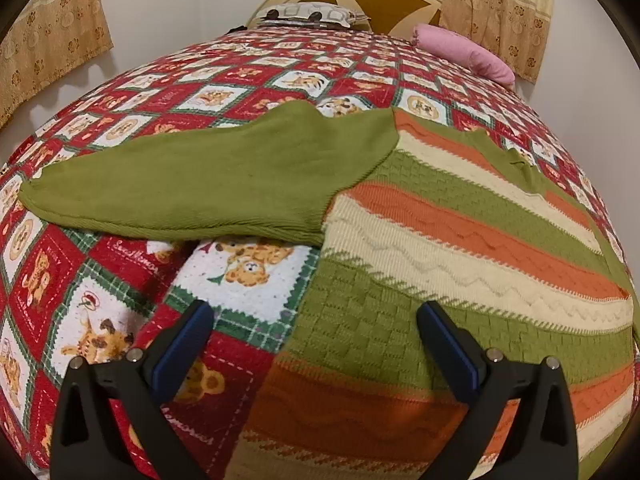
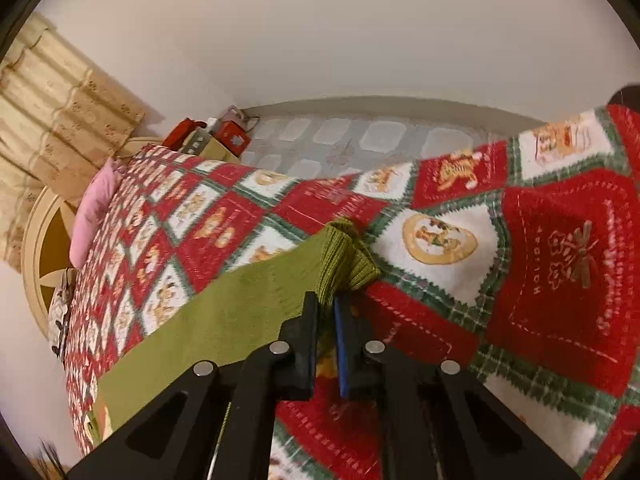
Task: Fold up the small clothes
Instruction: 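Grasp the sweater's sleeve cuff with the right gripper, then fold the held sleeve across the sweater body and open the right gripper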
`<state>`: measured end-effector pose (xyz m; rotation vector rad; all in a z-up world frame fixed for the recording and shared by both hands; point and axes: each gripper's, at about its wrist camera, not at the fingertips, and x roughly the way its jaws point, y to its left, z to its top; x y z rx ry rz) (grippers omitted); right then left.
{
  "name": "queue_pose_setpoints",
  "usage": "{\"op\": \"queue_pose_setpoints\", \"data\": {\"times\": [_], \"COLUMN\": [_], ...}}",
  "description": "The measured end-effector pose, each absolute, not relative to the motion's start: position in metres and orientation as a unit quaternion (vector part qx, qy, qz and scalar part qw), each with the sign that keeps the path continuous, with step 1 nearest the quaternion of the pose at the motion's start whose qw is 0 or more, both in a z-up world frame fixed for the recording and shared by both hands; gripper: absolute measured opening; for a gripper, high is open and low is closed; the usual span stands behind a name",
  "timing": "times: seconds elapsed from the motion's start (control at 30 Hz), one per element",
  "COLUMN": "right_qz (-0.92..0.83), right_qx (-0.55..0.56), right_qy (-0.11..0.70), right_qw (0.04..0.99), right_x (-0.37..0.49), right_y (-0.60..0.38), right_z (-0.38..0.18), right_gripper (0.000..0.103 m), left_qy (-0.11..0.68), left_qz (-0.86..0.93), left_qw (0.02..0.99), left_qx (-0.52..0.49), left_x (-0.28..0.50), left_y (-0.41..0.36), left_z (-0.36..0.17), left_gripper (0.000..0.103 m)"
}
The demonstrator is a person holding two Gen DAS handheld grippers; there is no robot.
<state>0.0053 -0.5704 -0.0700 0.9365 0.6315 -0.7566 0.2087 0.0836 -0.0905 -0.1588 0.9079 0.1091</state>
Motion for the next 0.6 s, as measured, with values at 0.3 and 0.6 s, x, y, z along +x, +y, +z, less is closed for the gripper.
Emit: {"op": "queue_pose_setpoints", "data": {"times": [0.3,0.6], "right_qz": [-0.275,-0.115], "right_qx": [0.302,0.193], "right_qy": [0.267,0.3], "right_qw": [0.873,0.927], "right_x": [0.056,0.15], "right_y": [-0.469,-0.284], "right_z": [0.043,0.069], "right_gripper": [0.007,0.006], "left_qy": [0.435,0.416], "left_qz": [0.048,0.04], "left_qw": [0.895,0.901], "left_qx": [-0.083,-0.119], "left_x": [0.209,0.203], "left_y": [0.086,0.1], "left_z": [-0.091,-0.088], "left_gripper": [0.103,0.103]}}
